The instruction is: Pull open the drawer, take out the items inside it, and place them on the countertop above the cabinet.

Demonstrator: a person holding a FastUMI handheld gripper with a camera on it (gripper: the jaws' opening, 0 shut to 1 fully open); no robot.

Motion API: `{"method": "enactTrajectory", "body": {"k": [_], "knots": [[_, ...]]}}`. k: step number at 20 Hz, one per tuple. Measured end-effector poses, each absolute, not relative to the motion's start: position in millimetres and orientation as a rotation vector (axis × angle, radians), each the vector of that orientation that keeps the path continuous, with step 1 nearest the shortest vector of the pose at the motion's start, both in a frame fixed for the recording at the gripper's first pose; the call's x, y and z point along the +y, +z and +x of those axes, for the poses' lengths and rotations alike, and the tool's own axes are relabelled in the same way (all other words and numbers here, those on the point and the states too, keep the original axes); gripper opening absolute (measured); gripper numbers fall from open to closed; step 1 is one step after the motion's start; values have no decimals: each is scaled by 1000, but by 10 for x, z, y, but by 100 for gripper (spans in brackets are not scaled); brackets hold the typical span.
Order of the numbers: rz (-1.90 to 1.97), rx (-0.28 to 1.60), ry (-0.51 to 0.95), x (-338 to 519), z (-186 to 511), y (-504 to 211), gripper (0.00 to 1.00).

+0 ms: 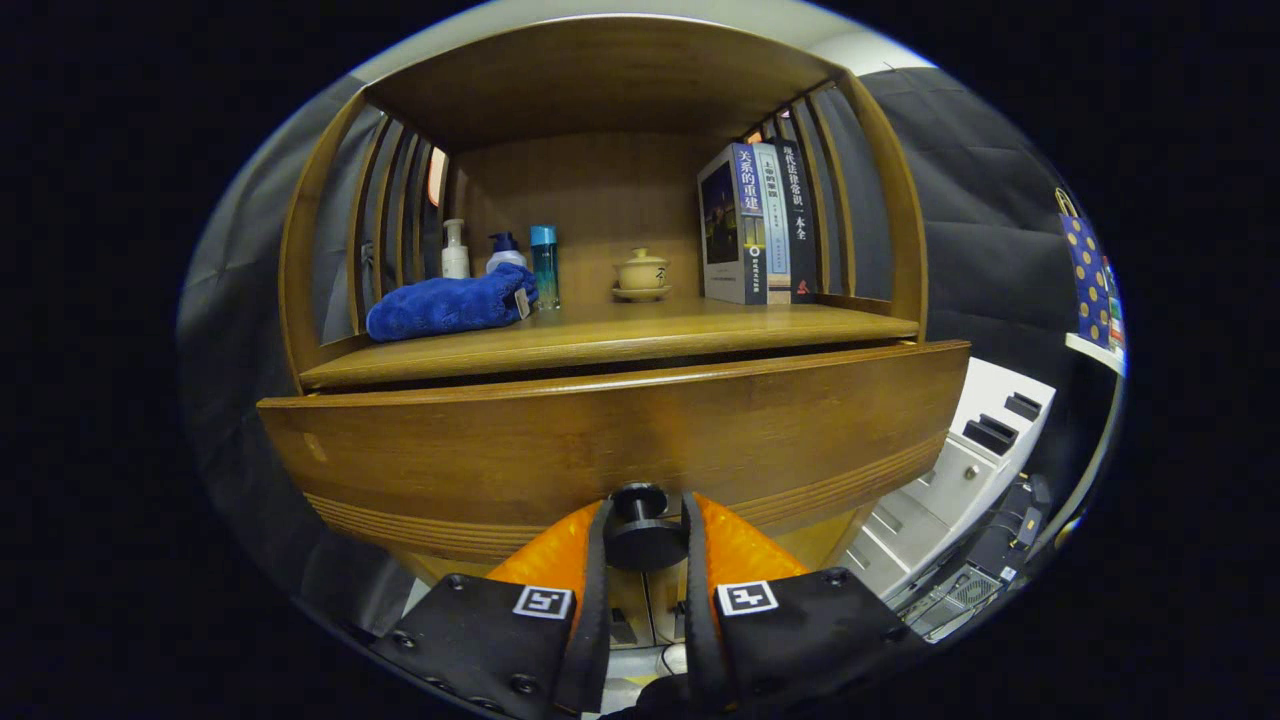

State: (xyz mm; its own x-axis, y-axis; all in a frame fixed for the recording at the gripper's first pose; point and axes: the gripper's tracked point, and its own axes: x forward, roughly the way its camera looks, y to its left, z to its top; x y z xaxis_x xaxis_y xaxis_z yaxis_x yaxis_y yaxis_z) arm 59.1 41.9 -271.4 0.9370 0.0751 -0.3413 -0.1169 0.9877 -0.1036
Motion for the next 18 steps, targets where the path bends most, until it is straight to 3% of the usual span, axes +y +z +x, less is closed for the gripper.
{"method": "enactTrajectory", "body": {"k": [18], "knots": [[-136, 362, 74, 164, -302, -2668, 39]]}}
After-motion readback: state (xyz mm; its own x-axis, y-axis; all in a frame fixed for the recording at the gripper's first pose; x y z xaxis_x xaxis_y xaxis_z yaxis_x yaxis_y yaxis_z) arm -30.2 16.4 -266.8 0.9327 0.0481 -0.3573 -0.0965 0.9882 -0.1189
